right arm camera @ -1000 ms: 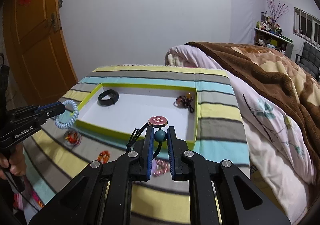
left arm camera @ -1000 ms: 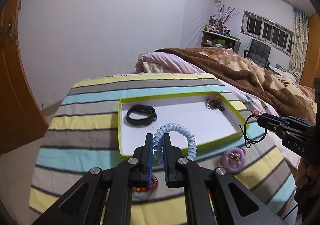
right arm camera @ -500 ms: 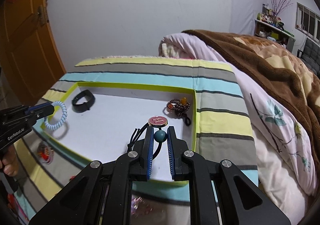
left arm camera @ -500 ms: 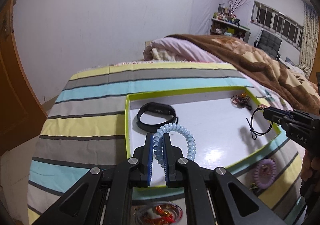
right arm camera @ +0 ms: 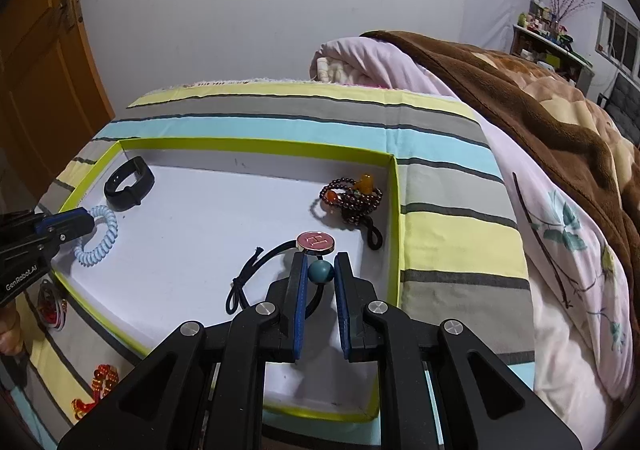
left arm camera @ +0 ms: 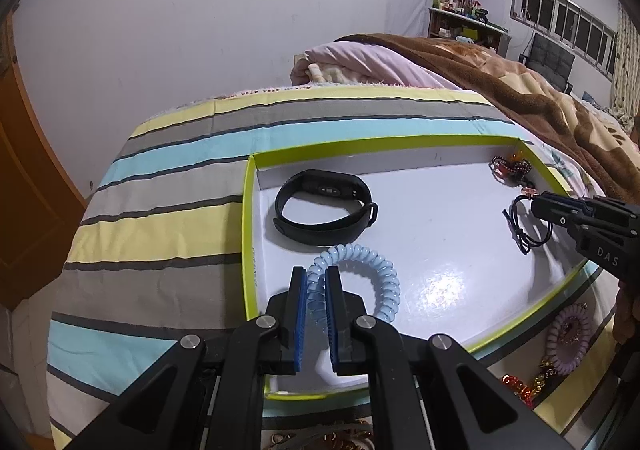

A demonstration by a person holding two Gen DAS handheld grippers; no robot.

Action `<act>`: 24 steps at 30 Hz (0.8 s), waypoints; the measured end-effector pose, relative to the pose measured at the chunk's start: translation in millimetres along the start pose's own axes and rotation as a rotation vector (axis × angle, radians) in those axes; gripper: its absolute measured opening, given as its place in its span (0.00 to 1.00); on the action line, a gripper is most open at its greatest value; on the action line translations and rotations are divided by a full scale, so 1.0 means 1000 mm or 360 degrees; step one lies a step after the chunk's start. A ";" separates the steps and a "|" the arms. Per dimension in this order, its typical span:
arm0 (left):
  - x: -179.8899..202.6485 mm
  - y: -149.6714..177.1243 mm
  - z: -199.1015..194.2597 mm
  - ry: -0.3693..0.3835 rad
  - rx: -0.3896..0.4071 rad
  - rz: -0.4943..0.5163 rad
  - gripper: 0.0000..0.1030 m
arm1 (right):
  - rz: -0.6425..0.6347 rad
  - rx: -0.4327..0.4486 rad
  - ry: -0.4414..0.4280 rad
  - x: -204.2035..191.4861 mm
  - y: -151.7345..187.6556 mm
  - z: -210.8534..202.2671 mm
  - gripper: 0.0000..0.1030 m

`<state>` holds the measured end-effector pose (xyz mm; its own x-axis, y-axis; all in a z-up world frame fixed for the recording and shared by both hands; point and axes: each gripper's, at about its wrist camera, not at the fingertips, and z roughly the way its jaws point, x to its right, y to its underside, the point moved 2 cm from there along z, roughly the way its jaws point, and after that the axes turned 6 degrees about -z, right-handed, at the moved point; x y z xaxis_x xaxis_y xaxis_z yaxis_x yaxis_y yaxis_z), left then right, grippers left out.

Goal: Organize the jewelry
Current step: 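Carry both hair ties into the lime-green box and open both tools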

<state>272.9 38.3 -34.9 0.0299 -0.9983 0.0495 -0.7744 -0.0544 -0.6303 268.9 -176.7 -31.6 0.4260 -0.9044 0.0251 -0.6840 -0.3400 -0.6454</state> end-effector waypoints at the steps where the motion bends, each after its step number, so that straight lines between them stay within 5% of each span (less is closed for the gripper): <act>1: 0.001 0.000 0.001 0.0001 -0.0004 0.0004 0.09 | -0.0012 -0.0010 0.0001 -0.001 0.000 0.001 0.13; 14: 0.005 0.004 -0.007 0.0014 0.0027 0.0024 0.09 | -0.0040 0.0013 0.0058 -0.005 0.004 -0.014 0.23; 24: 0.005 0.012 -0.056 0.0045 0.0171 -0.0004 0.09 | 0.0000 0.0124 0.0034 -0.013 0.020 -0.064 0.23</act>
<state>228.4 34.1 0.8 0.0127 -0.9973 0.0717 -0.7021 -0.0599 -0.7096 211.8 -187.7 3.9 0.4125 -0.9100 0.0407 -0.6356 -0.3195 -0.7028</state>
